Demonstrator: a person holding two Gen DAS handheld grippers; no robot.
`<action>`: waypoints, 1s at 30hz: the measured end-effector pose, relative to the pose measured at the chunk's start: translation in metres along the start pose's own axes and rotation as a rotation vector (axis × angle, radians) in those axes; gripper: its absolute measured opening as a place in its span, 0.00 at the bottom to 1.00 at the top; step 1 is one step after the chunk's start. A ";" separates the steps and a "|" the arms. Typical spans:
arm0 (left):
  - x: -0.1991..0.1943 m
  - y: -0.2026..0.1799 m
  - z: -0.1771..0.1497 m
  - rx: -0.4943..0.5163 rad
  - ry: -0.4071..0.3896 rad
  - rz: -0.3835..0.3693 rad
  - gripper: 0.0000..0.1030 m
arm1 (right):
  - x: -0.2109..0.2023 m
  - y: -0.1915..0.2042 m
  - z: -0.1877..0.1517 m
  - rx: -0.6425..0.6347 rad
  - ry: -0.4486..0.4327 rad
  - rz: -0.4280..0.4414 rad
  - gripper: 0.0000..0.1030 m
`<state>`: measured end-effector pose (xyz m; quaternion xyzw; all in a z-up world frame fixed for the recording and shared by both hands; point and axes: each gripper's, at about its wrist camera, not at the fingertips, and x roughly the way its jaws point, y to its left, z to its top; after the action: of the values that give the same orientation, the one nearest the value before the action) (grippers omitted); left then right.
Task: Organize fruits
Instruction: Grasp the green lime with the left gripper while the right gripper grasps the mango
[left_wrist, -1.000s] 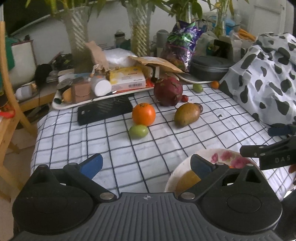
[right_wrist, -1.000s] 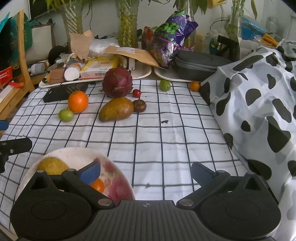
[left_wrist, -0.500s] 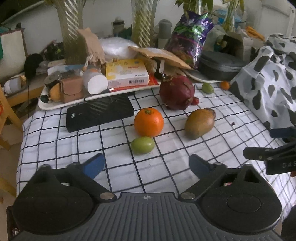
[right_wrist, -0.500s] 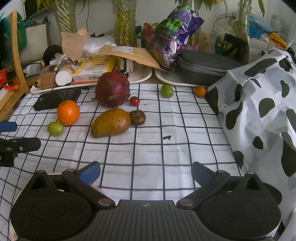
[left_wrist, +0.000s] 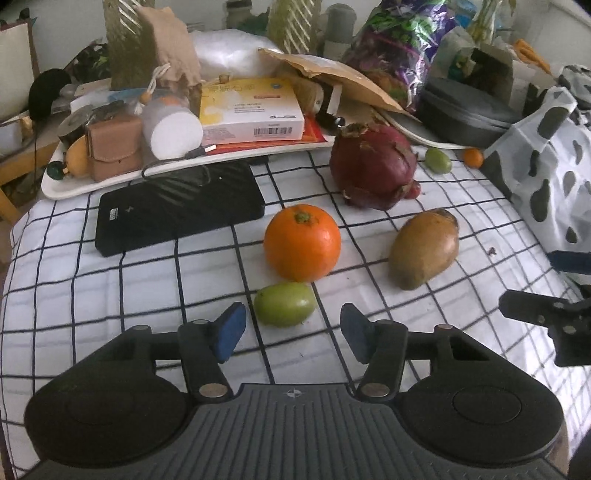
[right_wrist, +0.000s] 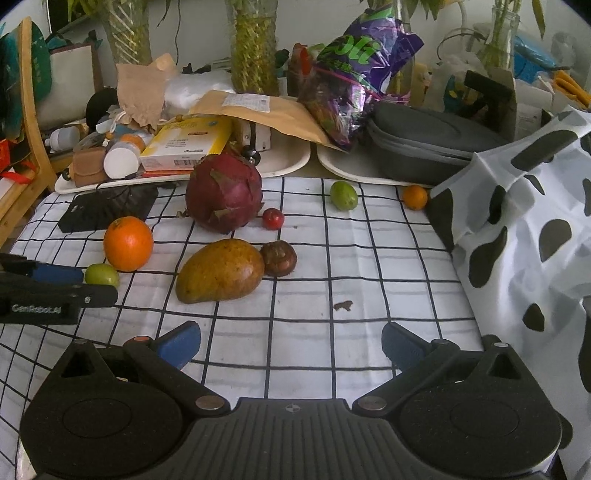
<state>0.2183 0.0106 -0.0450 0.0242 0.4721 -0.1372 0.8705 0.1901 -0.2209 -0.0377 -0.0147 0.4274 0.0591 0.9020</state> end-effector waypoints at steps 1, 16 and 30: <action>0.001 0.000 0.001 -0.001 0.003 -0.003 0.54 | 0.001 0.000 0.000 -0.001 0.003 -0.002 1.00; 0.015 -0.009 0.005 0.095 -0.013 0.062 0.38 | 0.013 0.002 0.005 -0.014 0.020 -0.003 1.00; -0.018 0.006 0.011 0.022 -0.104 0.054 0.37 | 0.028 0.031 0.010 -0.264 -0.058 0.055 1.00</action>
<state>0.2193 0.0186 -0.0246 0.0394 0.4241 -0.1197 0.8968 0.2116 -0.1865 -0.0518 -0.1199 0.3902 0.1397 0.9022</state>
